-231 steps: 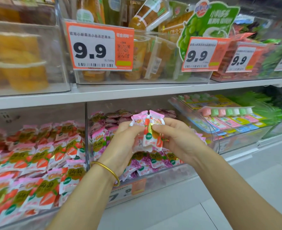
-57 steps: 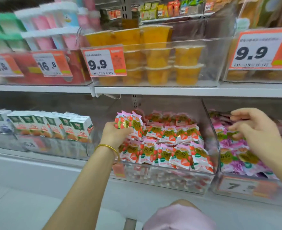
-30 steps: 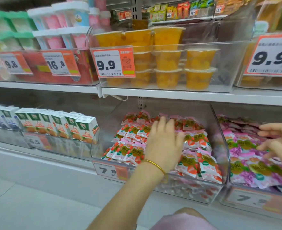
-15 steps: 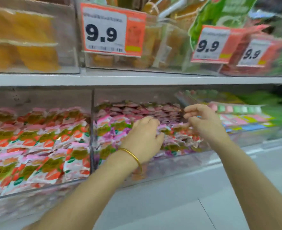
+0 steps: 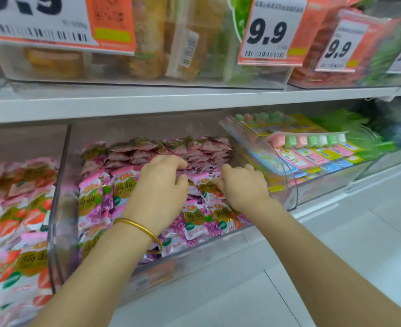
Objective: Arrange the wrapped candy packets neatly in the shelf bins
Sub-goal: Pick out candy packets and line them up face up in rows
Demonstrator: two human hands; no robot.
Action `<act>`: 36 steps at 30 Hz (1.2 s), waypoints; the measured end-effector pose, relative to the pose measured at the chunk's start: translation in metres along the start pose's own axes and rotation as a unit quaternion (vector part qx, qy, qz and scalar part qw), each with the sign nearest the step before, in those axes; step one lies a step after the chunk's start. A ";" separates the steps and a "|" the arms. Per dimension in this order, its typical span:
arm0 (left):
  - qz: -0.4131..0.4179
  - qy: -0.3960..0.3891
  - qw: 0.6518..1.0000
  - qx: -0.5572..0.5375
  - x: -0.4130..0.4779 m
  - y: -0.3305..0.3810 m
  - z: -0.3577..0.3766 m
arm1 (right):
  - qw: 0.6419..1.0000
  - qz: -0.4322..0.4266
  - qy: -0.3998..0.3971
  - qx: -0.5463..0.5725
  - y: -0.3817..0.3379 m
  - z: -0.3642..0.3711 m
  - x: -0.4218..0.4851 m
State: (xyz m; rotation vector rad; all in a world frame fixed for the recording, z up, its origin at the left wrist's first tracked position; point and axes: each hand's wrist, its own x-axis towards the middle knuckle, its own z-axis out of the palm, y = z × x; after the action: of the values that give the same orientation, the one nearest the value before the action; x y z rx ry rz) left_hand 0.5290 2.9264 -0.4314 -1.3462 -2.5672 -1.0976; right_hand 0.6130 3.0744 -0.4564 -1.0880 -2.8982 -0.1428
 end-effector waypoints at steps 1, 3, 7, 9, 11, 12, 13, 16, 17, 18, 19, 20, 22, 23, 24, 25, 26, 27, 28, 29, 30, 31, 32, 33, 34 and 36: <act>-0.005 0.003 1.000 -0.006 0.000 -0.001 -0.002 | 1.000 0.007 0.004 0.027 -0.003 0.000 0.001; -0.012 0.007 1.000 -0.017 0.000 -0.001 -0.003 | 0.996 0.020 0.002 0.081 -0.008 0.000 0.004; -0.015 0.003 0.999 -0.030 -0.001 0.000 -0.005 | 0.990 0.046 -0.039 0.129 -0.017 -0.003 0.009; -0.016 0.001 0.999 -0.031 -0.003 0.000 -0.006 | 0.969 0.067 -0.066 0.227 -0.020 -0.005 0.012; -0.012 0.000 0.999 -0.033 -0.005 0.001 -0.007 | 0.953 0.072 -0.074 0.284 -0.019 -0.009 0.014; -0.011 -0.001 0.999 -0.037 -0.006 0.000 -0.008 | 0.947 0.070 -0.066 0.306 -0.016 -0.012 0.013; -0.011 -0.002 0.999 -0.043 -0.006 0.000 -0.008 | 0.940 0.071 -0.048 0.332 -0.013 -0.016 0.013; -0.024 -0.008 0.997 -0.071 -0.008 -0.001 -0.011 | 0.894 0.089 0.049 0.436 0.002 -0.030 0.010; -0.030 -0.011 0.996 -0.084 -0.008 -0.001 -0.012 | 0.868 0.103 0.066 0.482 0.007 -0.034 0.008; -0.037 -0.011 0.994 -0.102 -0.008 0.001 -0.013 | 0.834 0.117 0.068 0.535 0.010 -0.038 0.006; -0.043 -0.009 0.991 -0.124 -0.008 0.003 -0.013 | 0.794 0.126 0.056 0.592 0.012 -0.042 0.003; -0.051 -0.012 0.987 -0.151 -0.008 0.005 -0.013 | 0.752 0.128 0.035 0.646 0.011 -0.045 -0.001; -0.080 -0.035 0.969 -0.231 -0.007 0.010 -0.010 | 0.684 0.112 -0.007 0.720 0.005 -0.050 -0.009; -0.094 -0.052 0.954 -0.281 -0.006 0.013 -0.008 | 0.664 0.097 -0.024 0.741 0.000 -0.052 -0.012; -0.106 -0.068 0.936 -0.328 -0.007 0.016 -0.007 | 0.649 0.077 -0.039 0.756 -0.006 -0.054 -0.016; -0.112 -0.077 0.926 -0.352 -0.008 0.019 -0.006 | 0.637 0.054 -0.056 0.767 -0.011 -0.055 -0.018; -0.111 -0.080 0.924 -0.358 -0.008 0.021 -0.005 | 0.630 0.034 -0.071 0.773 -0.014 -0.056 -0.020; -0.114 -0.082 0.920 -0.366 -0.008 0.022 -0.004 | 0.628 0.018 -0.084 0.773 -0.015 -0.058 -0.022; -0.120 -0.084 0.913 -0.380 -0.008 0.022 -0.003 | 0.629 0.010 -0.092 0.772 -0.014 -0.059 -0.023; -0.128 -0.089 0.904 -0.398 -0.008 0.023 -0.004 | 0.634 0.012 -0.092 0.768 -0.011 -0.060 -0.025; -0.140 -0.096 0.894 -0.414 -0.008 0.023 -0.005 | 0.648 0.023 -0.085 0.756 -0.008 -0.060 -0.026; -0.156 -0.104 0.883 -0.431 -0.007 0.023 -0.005 | 0.680 0.040 -0.069 0.729 -0.004 -0.058 -0.026; -0.173 -0.107 0.874 -0.441 -0.007 0.023 -0.005 | 0.732 0.059 -0.050 0.677 -0.001 -0.054 -0.025; -0.189 -0.105 0.867 -0.449 -0.006 0.021 -0.005 | 0.799 0.074 -0.032 0.596 0.003 -0.049 -0.025; -0.204 -0.102 0.861 -0.455 -0.006 0.020 -0.006 | 0.867 0.076 -0.026 0.492 0.006 -0.044 -0.024; -0.228 -0.100 0.841 -0.481 -0.005 0.018 -0.008 | 0.953 0.049 -0.077 0.288 0.009 -0.036 -0.024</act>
State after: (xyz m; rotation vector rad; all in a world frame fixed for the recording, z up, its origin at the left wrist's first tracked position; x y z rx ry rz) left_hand 0.5429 2.9251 -0.4166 -0.9185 -2.5915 -2.7193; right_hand 0.6376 3.0621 -0.4220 -1.1494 -2.7051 0.7696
